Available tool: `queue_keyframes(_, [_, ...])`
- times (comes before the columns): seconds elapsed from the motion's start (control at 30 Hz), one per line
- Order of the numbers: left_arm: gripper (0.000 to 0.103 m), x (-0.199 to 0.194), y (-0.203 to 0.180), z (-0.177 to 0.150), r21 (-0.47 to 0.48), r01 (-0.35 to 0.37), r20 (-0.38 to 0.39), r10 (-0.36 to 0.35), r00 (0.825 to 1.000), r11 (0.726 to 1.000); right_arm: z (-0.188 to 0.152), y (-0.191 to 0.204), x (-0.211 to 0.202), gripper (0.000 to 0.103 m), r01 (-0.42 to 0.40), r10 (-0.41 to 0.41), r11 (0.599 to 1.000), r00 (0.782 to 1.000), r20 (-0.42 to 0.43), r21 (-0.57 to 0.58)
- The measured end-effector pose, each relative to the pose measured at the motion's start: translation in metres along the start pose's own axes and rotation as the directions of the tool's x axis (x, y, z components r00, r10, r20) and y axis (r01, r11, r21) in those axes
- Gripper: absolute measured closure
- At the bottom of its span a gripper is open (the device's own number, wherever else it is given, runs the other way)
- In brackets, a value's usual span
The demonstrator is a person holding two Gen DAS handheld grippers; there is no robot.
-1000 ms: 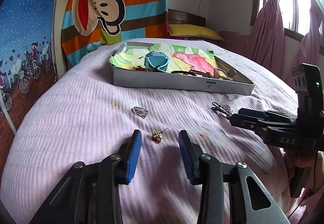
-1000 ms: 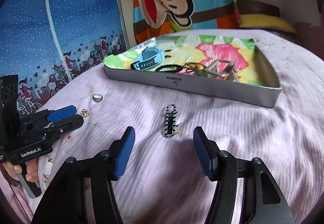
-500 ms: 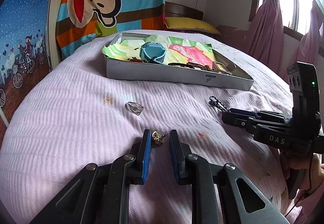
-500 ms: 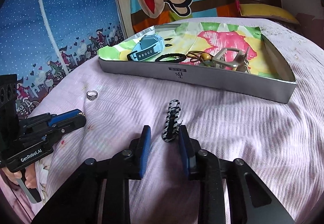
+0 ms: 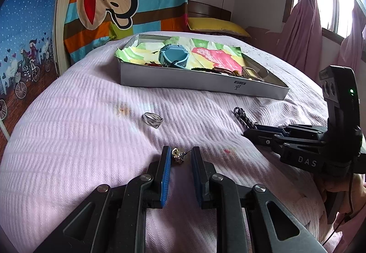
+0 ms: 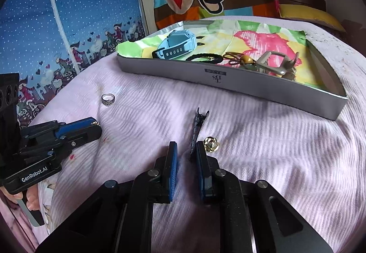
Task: Organize jewelry
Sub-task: 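Carry the gold earring and black beaded clip over the tray with both tools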
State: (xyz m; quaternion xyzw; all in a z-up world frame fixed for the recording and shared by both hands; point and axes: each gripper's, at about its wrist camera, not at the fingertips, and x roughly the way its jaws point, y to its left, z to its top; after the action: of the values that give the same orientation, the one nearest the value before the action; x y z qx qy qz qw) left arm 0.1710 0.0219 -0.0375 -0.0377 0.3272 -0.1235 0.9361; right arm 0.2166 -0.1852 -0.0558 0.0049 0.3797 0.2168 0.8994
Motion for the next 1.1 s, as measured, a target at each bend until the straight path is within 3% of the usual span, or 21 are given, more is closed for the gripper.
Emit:
queue_keyframes(0.17, [0.086,0.000,0.000,0.000,0.003,-0.002,0.001,0.002,1.000,1.000,0.001,-0.001,0.006,0.089,-0.004,0.004,1.000,1.000,-0.007,0.012])
queue_keyframes(0.37, [0.086,-0.002,-0.002,-0.002,0.012,-0.008,0.013,0.008,1.000,1.000,-0.003,-0.002,0.003,0.099,0.006,-0.006,1.000,1.000,0.025,0.017])
queue_keyframes(0.8, [0.086,-0.006,-0.005,-0.004,0.018,-0.004,0.033,0.003,0.999,1.000,-0.012,0.004,-0.015,0.100,-0.036,0.038,0.999,0.993,0.109,-0.016])
queue_keyframes(1.1, [0.087,-0.017,-0.010,-0.002,0.004,-0.018,0.095,0.017,0.995,1.000,-0.021,0.019,-0.036,0.100,-0.009,0.026,0.997,0.979,0.201,-0.083])
